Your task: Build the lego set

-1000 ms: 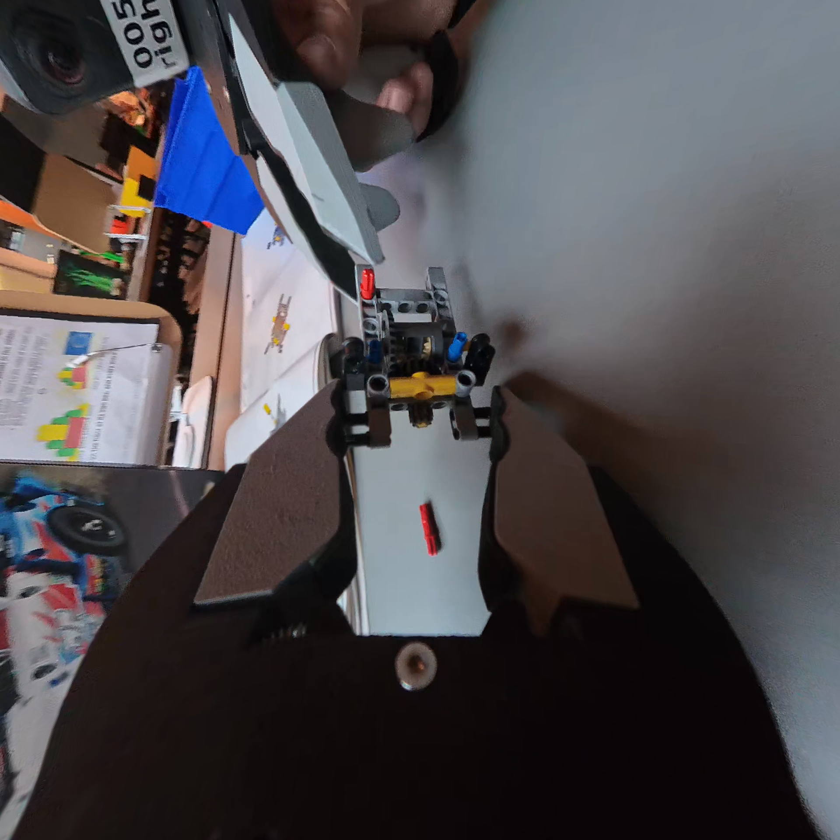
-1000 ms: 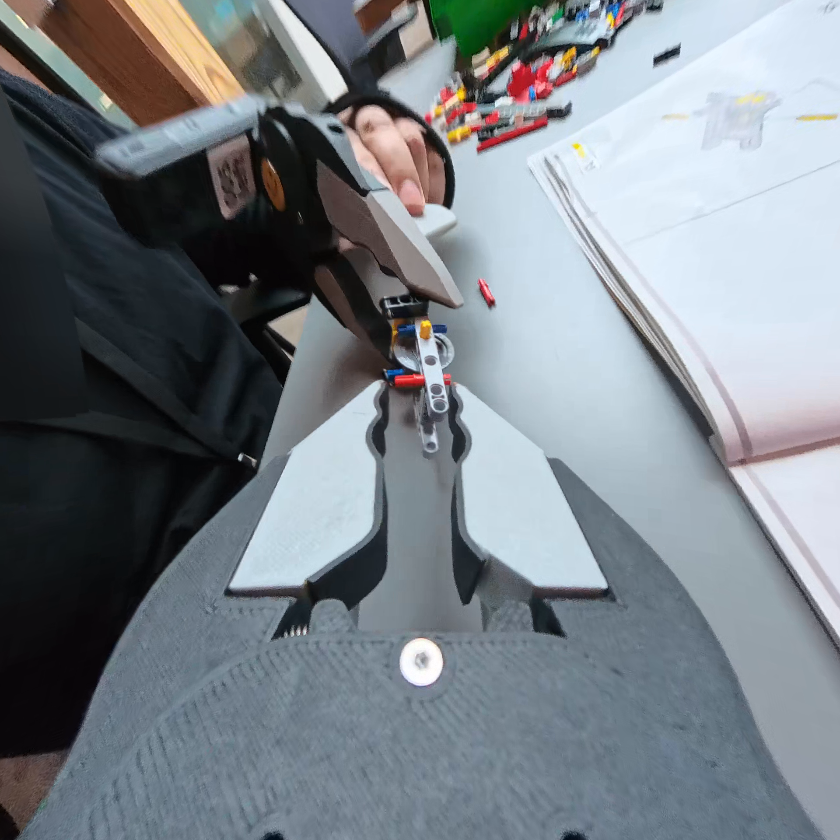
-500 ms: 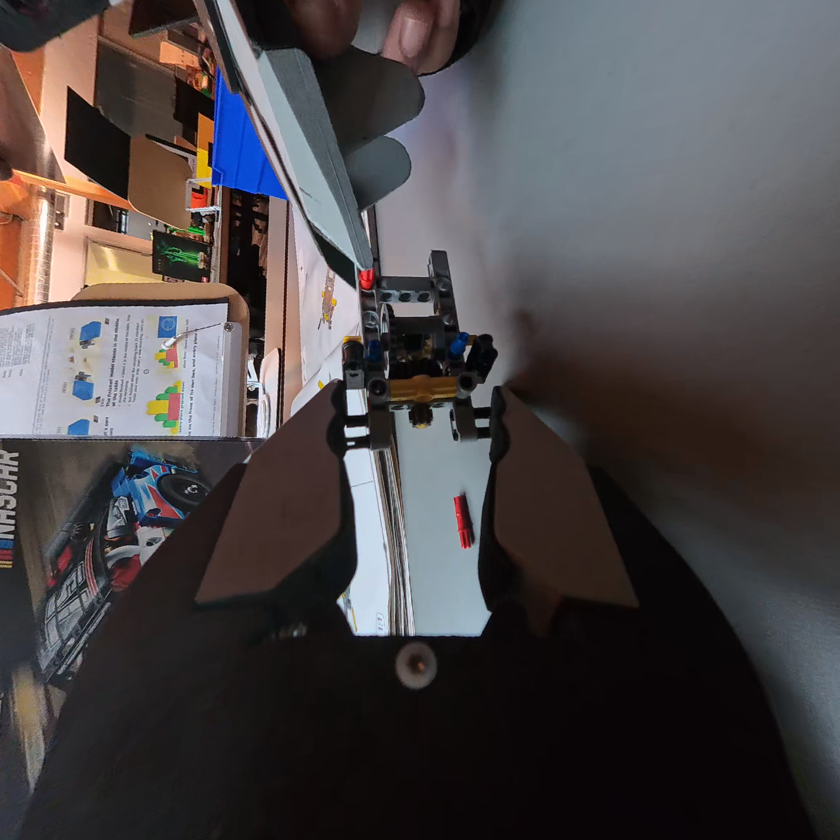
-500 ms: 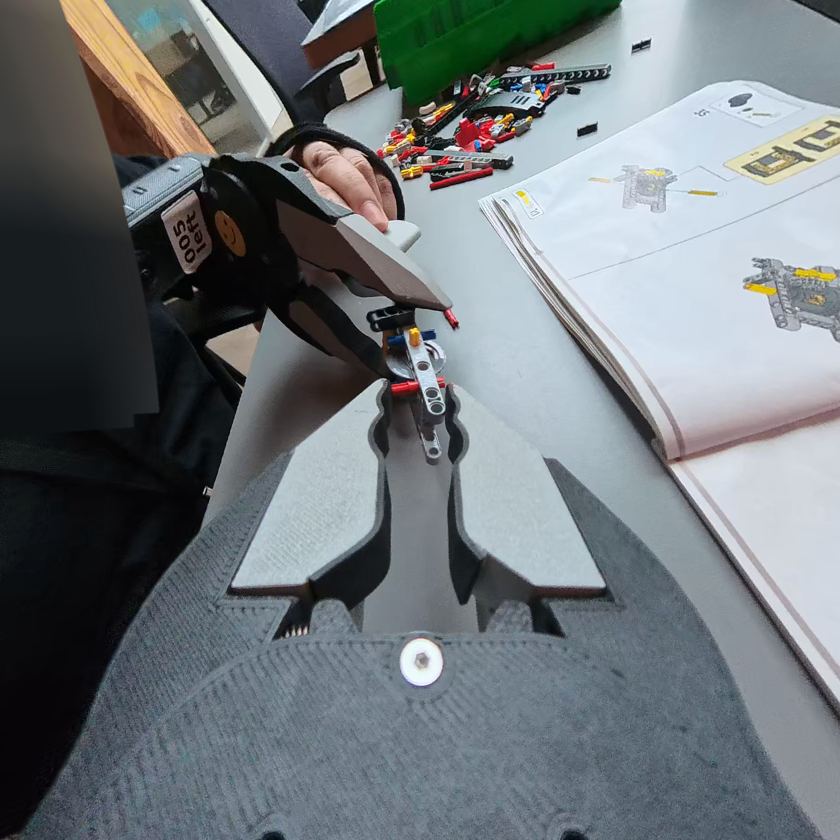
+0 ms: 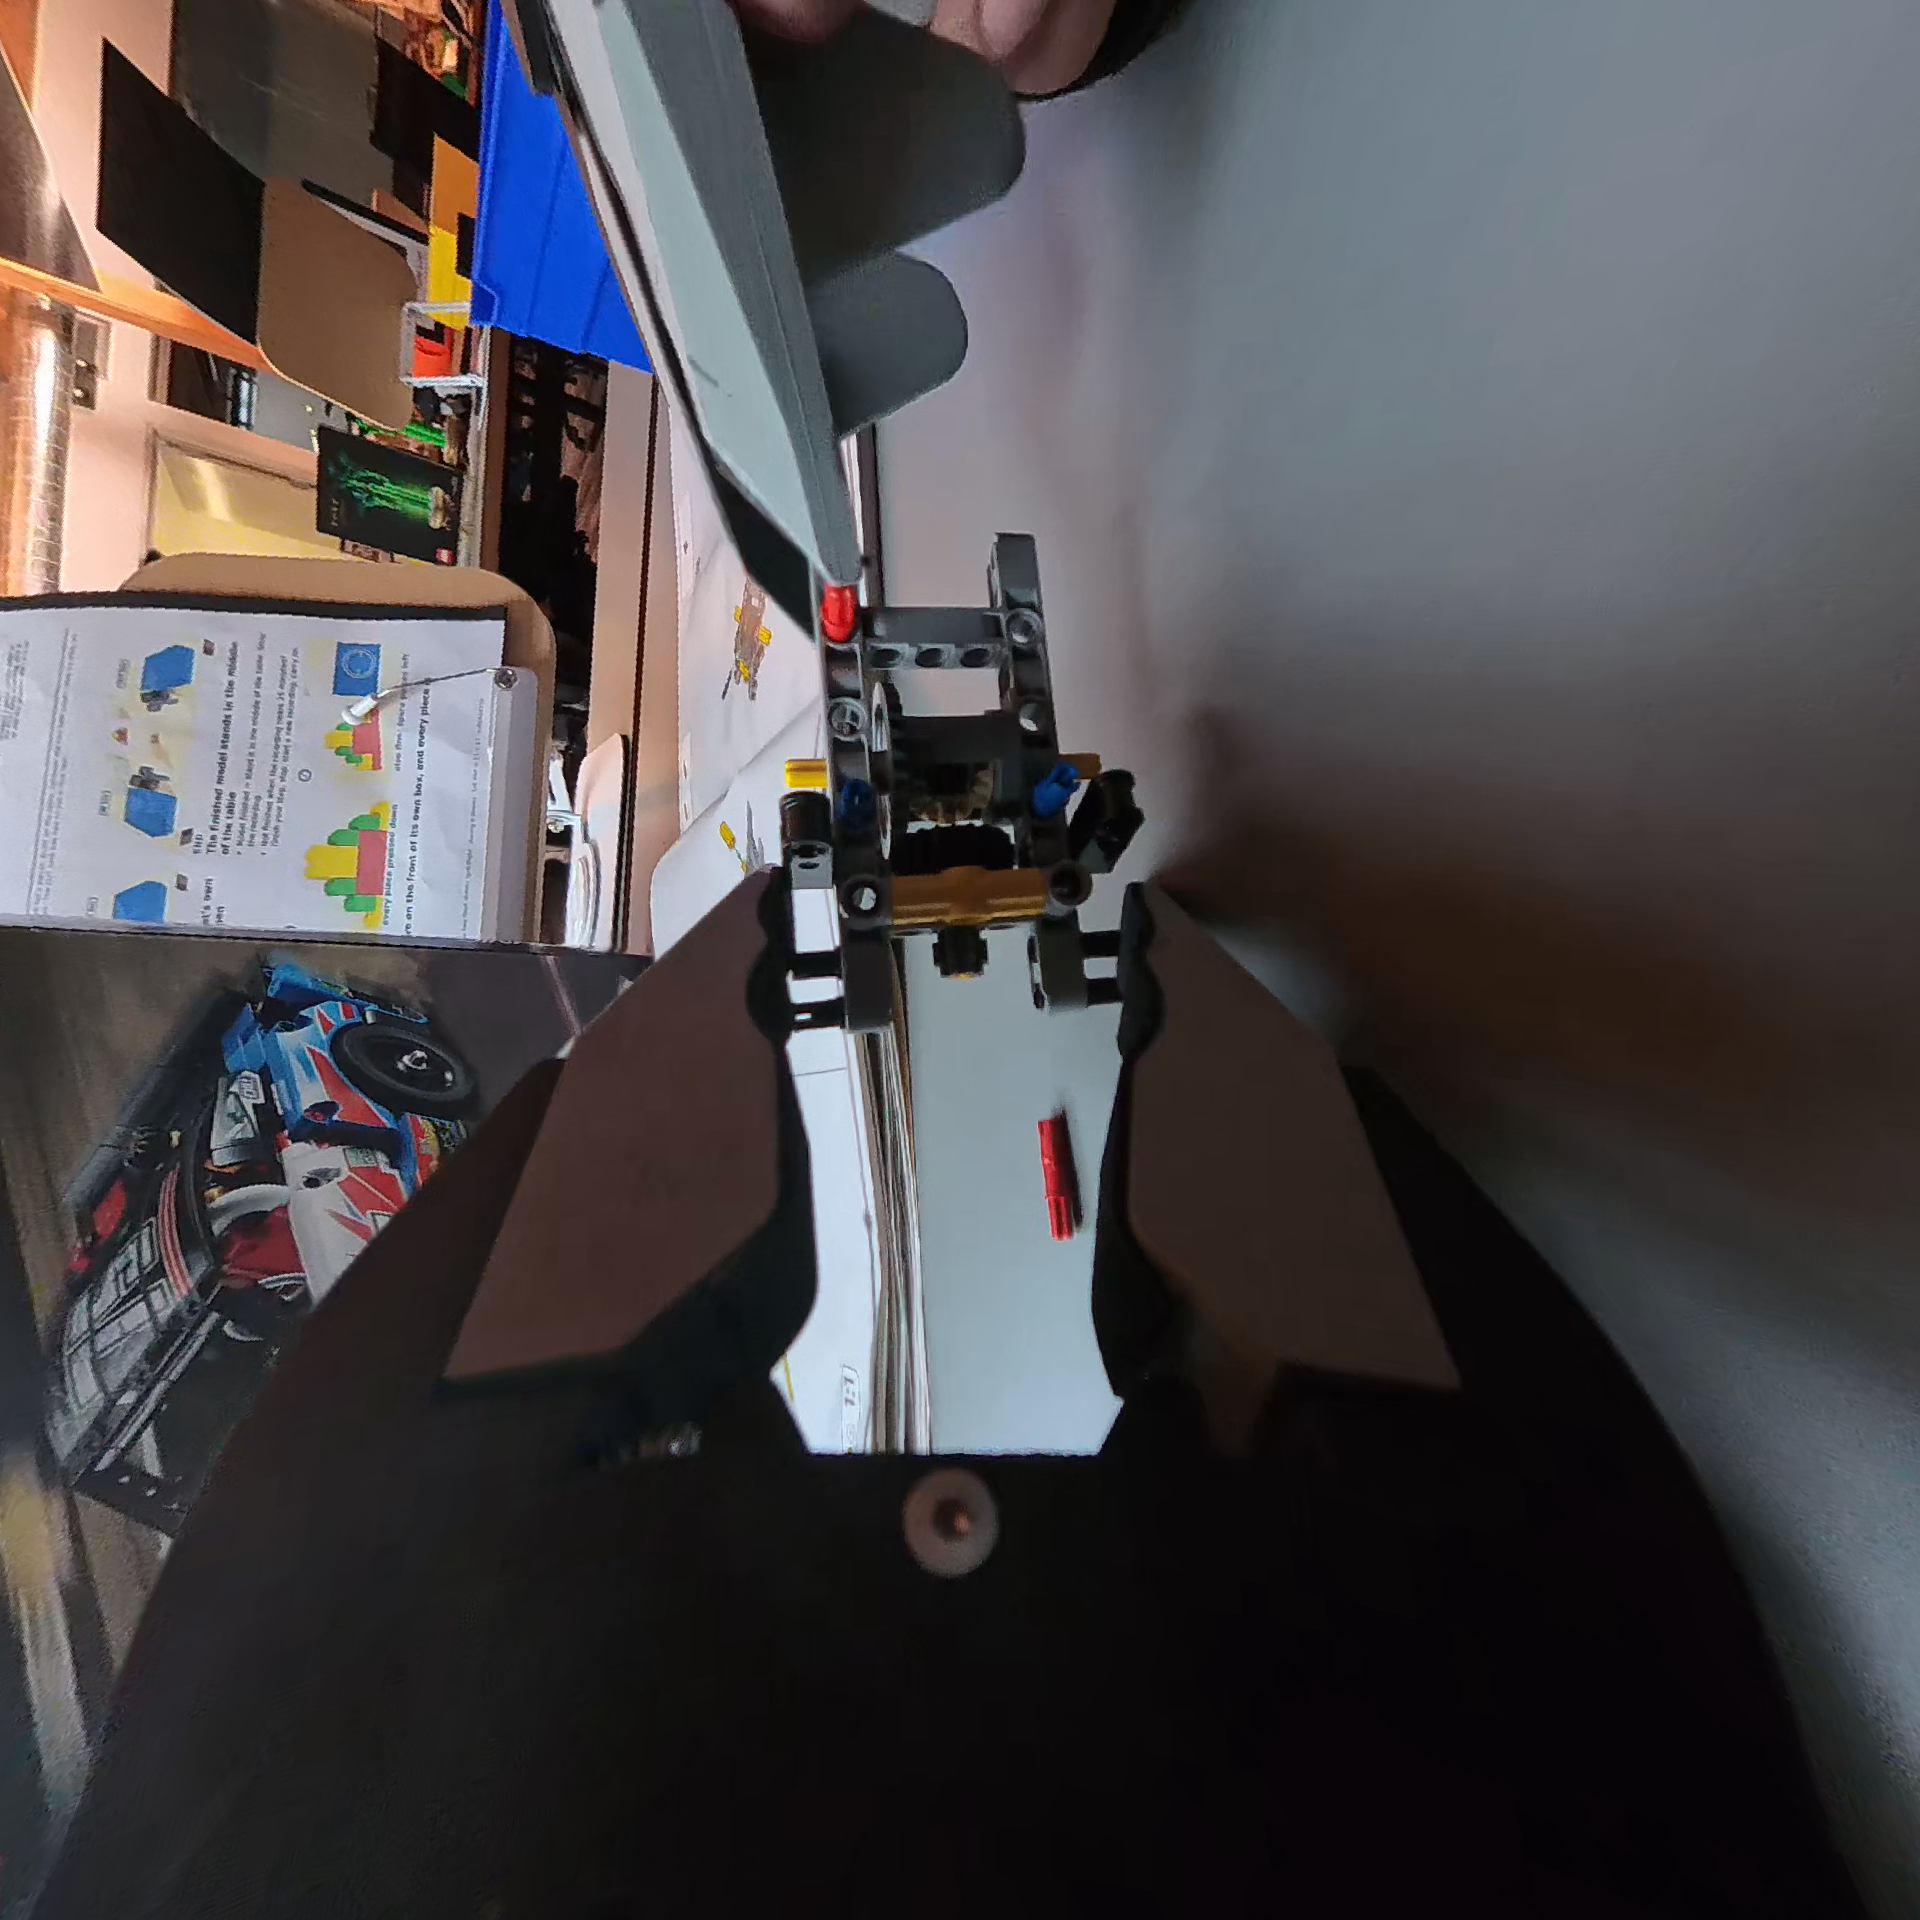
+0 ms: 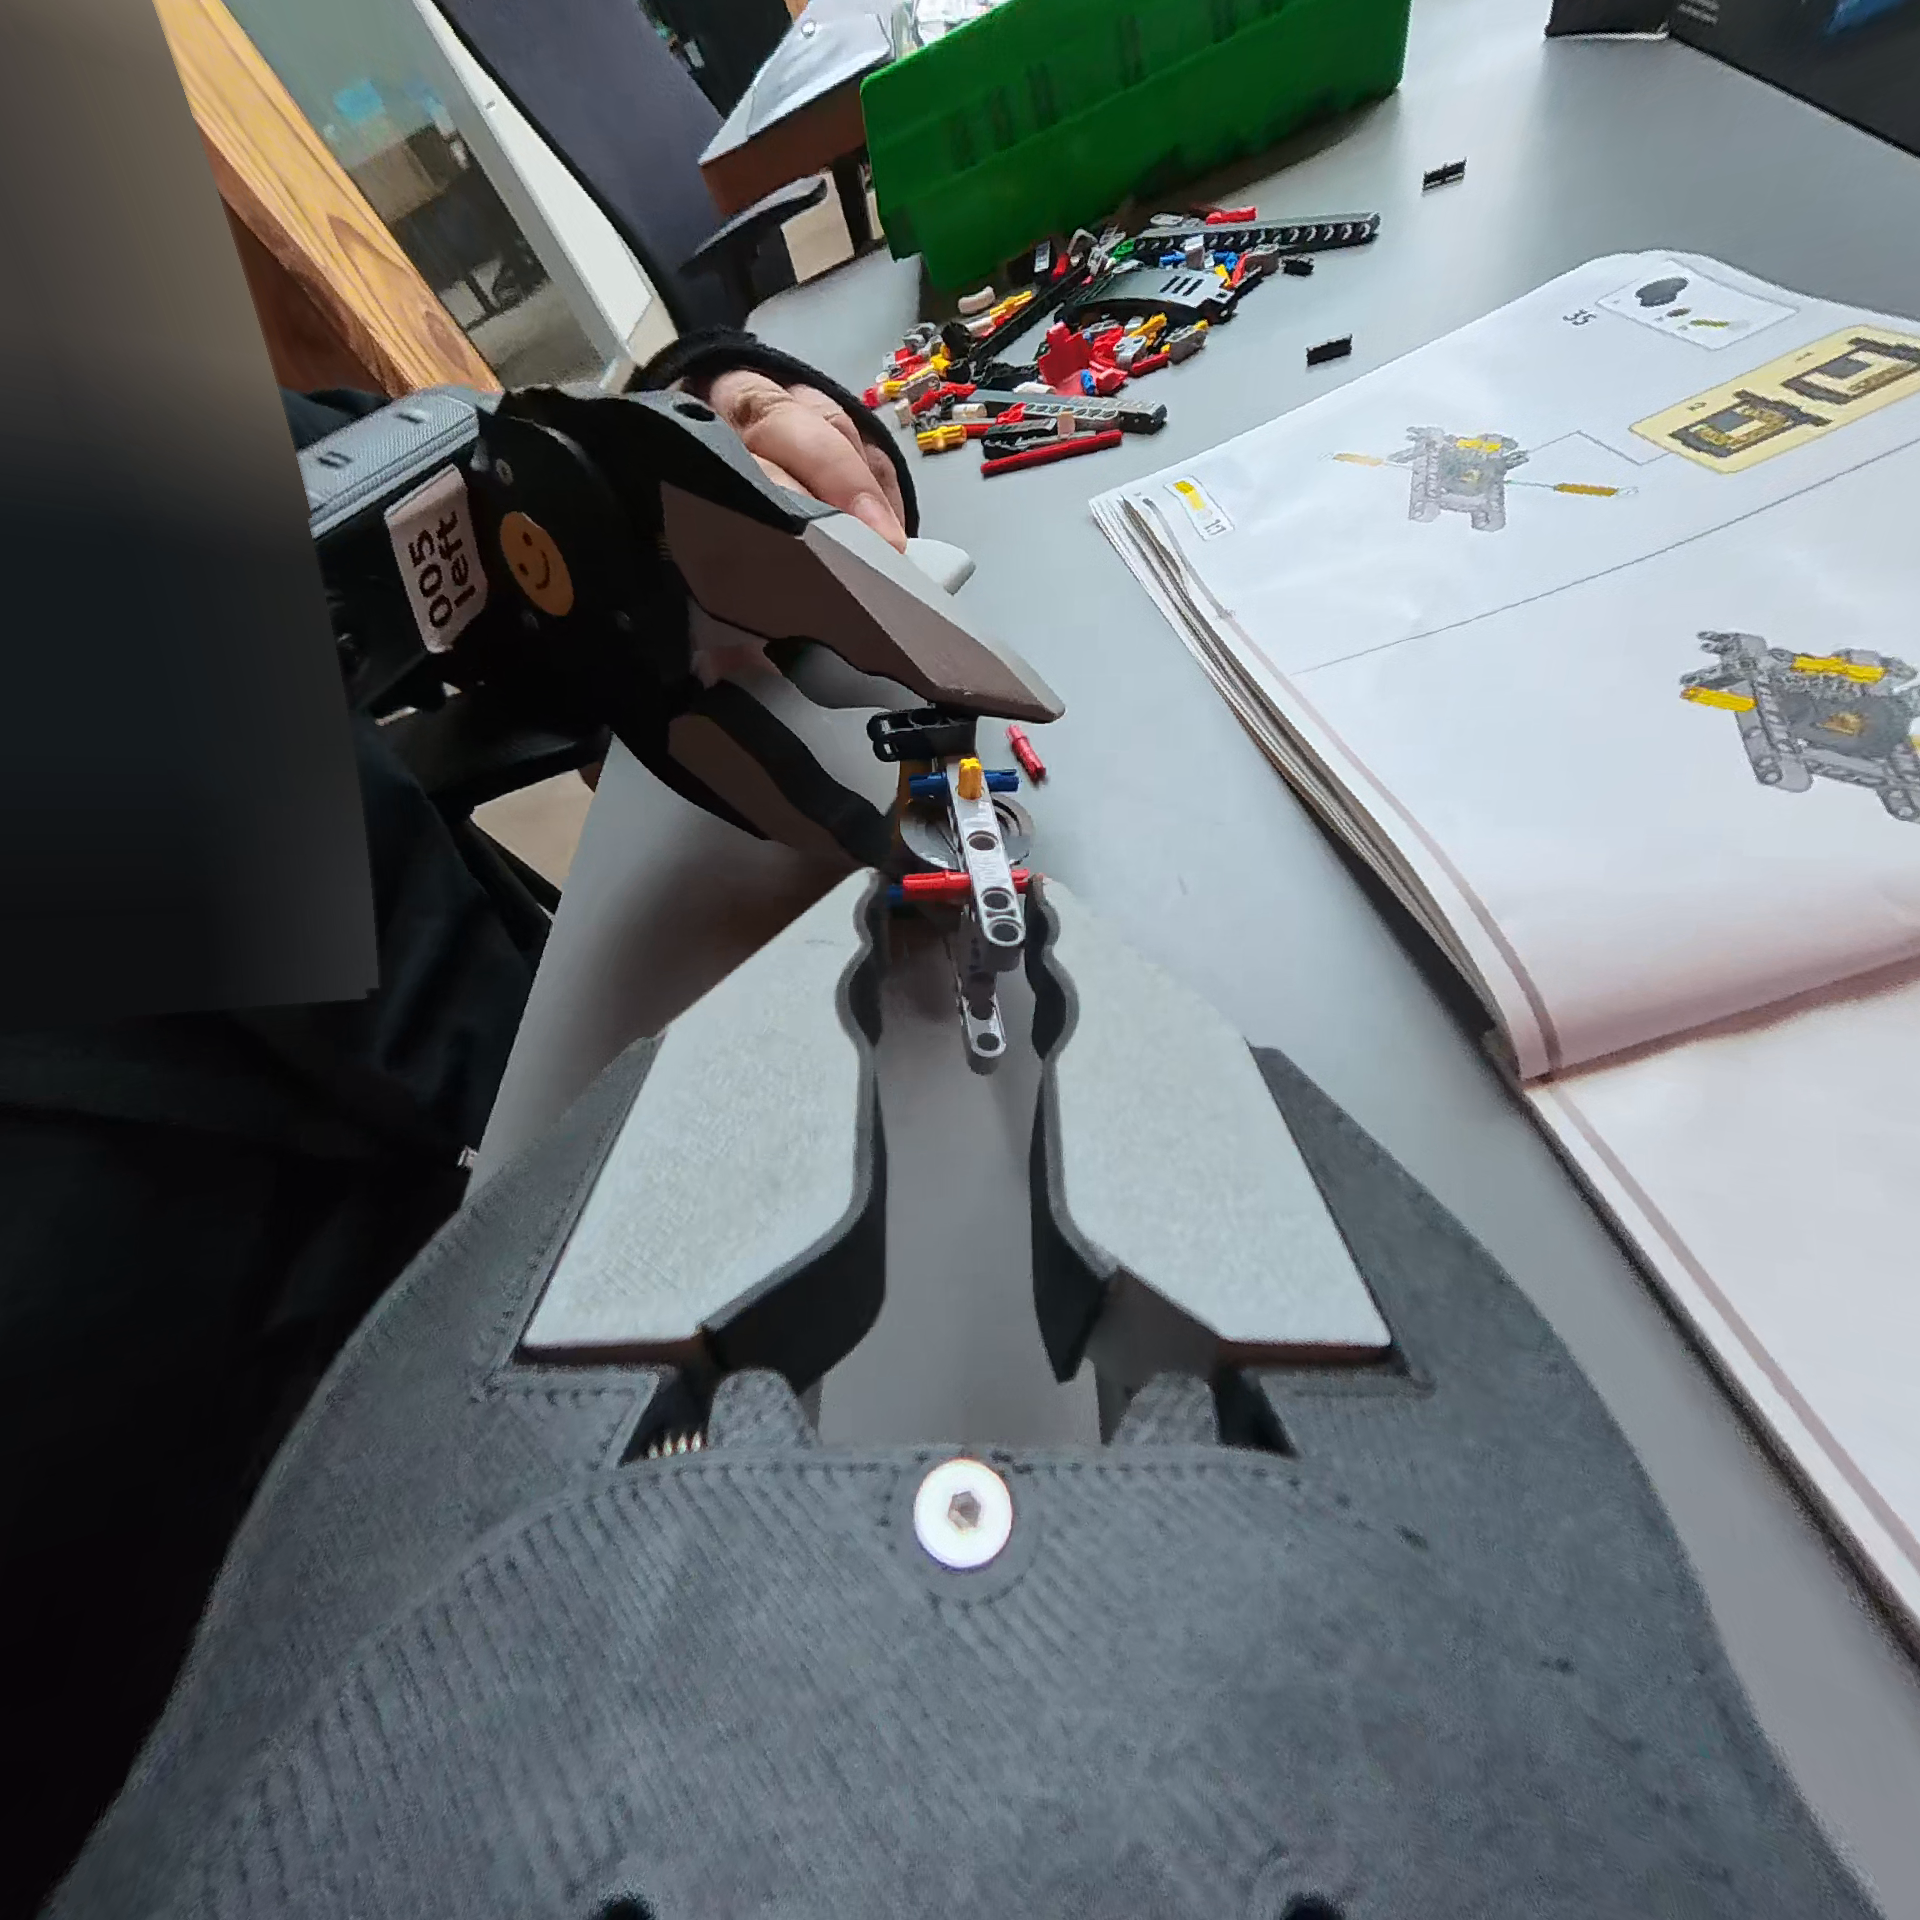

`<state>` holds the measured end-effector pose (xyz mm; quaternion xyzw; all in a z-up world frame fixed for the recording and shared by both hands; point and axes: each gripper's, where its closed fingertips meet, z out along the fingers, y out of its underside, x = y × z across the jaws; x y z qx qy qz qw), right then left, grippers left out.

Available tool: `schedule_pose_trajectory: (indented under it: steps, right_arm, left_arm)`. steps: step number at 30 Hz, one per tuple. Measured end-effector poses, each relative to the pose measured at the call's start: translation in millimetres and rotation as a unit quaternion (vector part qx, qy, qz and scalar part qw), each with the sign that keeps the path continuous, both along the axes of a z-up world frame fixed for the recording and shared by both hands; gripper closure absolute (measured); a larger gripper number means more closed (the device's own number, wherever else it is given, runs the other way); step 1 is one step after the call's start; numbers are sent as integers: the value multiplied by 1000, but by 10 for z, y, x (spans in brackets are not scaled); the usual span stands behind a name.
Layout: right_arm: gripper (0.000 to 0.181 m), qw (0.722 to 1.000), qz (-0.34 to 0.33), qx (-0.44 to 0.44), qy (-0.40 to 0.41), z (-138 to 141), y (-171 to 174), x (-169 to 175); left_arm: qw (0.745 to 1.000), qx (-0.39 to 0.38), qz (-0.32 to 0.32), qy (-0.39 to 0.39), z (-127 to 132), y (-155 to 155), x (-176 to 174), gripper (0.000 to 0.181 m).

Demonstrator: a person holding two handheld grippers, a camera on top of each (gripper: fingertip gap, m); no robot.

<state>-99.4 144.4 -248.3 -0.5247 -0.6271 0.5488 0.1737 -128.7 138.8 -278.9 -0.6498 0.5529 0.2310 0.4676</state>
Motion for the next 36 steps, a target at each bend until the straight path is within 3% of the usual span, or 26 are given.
schedule_pose_trajectory:
  steps: [1, 8, 28, 36]
  right_arm:
    - [160, 1000, -6, 1, 0, -3, 12, -1]
    - [158, 998, -50, 44, -13, -47, 58, -45]
    - [163, 998, -37, 54, 4, -61, 110, -112]
    - [154, 997, -7, 57, 56, 88, 116, -23]
  left_arm:
    - [1000, 1, 2, 2, 1, 5, 3, 120]
    - [1000, 10, 22, 18, 5, 8, 4, 120]
    - [1000, 3, 25, -9, -2, 14, -22, 121]
    - [993, -62, 19, -97, -44, 34, -12, 120]
